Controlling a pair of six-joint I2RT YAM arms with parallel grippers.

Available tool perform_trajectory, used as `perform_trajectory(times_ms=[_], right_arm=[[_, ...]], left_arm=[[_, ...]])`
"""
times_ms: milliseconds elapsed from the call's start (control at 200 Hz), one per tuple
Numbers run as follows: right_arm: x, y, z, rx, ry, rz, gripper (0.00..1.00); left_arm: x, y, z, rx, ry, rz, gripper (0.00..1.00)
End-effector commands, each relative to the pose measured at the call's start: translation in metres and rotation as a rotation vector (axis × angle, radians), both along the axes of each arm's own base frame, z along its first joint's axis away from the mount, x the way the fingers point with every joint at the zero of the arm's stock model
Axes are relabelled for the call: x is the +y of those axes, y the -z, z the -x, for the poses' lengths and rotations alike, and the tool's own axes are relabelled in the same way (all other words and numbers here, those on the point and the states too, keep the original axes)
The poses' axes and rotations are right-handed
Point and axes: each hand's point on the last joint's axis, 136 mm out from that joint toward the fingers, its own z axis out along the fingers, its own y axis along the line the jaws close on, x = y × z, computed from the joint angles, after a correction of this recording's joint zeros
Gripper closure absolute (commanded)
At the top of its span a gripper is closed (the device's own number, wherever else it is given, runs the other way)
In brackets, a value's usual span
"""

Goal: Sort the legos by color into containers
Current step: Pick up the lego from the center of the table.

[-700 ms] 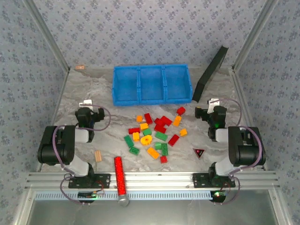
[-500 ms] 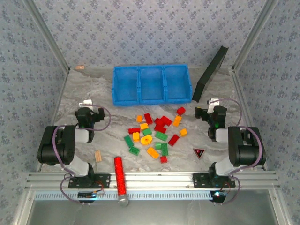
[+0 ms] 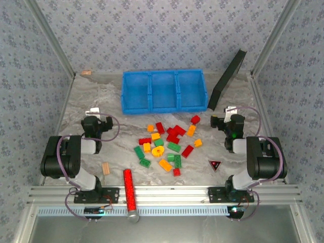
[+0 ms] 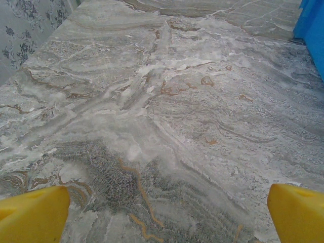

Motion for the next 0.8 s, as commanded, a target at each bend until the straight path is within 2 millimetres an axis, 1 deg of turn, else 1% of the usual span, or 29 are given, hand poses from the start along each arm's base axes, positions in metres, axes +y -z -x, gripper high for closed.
perform_trajectory(times_ms=[0, 615, 655, 680, 715, 795], right_arm=[[-0.002, -0.004, -0.005, -0.010, 0.009, -0.009, 0.00], [-0.001, -0.004, -0.005, -0.009, 0.011, 0.000, 0.00], [-0.001, -0.005, -0.005, -0.011, 0.008, -0.005, 0.00], [-0.001, -0.005, -0.005, -0.011, 0.008, -0.007, 0.00], [0.000, -0.006, -0.005, -0.016, -0.001, -0.011, 0.00], [0.015, -0.015, -0.005, -0.020, -0.080, 0.010, 0.00]], left_arm=[[-0.002, -0.018, -0.009, -0.056, 0.011, -0.004, 0.00], [-0.001, -0.017, -0.009, -0.053, 0.012, -0.003, 0.00], [0.002, -0.022, -0.011, -0.062, -0.010, -0.007, 0.00], [0.004, -0.029, -0.012, -0.064, -0.026, -0.009, 0.00], [0.007, -0.035, -0.012, -0.015, -0.046, -0.014, 0.00], [0.012, -0.067, -0.013, 0.022, -0.102, -0.039, 0.00]])
